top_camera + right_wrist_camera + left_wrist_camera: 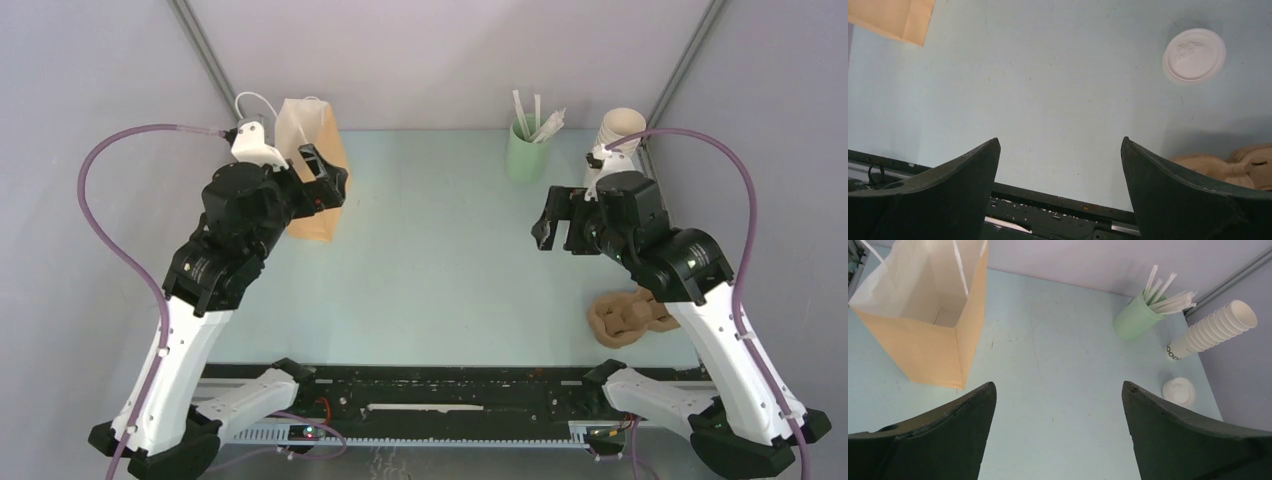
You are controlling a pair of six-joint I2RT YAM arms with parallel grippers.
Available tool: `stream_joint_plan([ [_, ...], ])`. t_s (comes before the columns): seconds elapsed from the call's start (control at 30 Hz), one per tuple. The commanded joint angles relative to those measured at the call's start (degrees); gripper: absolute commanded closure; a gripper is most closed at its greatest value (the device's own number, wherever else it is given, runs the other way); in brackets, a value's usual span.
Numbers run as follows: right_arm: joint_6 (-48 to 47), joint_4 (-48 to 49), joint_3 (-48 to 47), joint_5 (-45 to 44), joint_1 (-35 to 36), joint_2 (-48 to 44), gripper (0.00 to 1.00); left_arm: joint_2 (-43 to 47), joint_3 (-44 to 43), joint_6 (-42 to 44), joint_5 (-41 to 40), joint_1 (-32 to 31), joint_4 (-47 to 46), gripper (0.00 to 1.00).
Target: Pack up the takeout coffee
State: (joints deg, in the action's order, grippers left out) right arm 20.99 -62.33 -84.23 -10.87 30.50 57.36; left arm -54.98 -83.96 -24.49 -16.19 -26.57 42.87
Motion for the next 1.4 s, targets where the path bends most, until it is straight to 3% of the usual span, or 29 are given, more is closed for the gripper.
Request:
stream_joint_plan([
  [0.0,3.37,2.02,0.05,-2.28,0.59,1.19,0.01,-0.53,0.29,2.37,1.60,0.76,-4.33,0.00],
  [0.33,2.50,5.84,0.31,1.73,-1.59,5.61,0.00,-1.64,0.82,1.40,4.72,0.83,-5.73,0.00],
  [0.5,2.60,8.65,3.81,14.50,-14.38,8.57,0.01,-1.96,2.63,-1.62,7.23,-0.62,-6.49,0.00],
  [0.73,3.00,11.16,3.11,19.58,-31.40,15.88,0.08,-4.49,3.29,-2.77,10.40,-3.52,-6.17,0.00],
  [0.9,8.83,11.65,-7.58,21.59,-42.81,23.68,0.09,-6.20,0.16,0.54,13.03,-3.93,-3.28,0.00],
  [1.07,11.59,7.99,-23.29,16.91,-49.00,34.16,0.11,-6.35,-2.08,5.77,10.50,-3.93,0.23,0.00],
  [1.37,9.44,-2.49,-52.10,10.91,-49.98,55.46,0.21,-2.60,1.16,11.99,5.00,-4.02,1.79,0.00],
])
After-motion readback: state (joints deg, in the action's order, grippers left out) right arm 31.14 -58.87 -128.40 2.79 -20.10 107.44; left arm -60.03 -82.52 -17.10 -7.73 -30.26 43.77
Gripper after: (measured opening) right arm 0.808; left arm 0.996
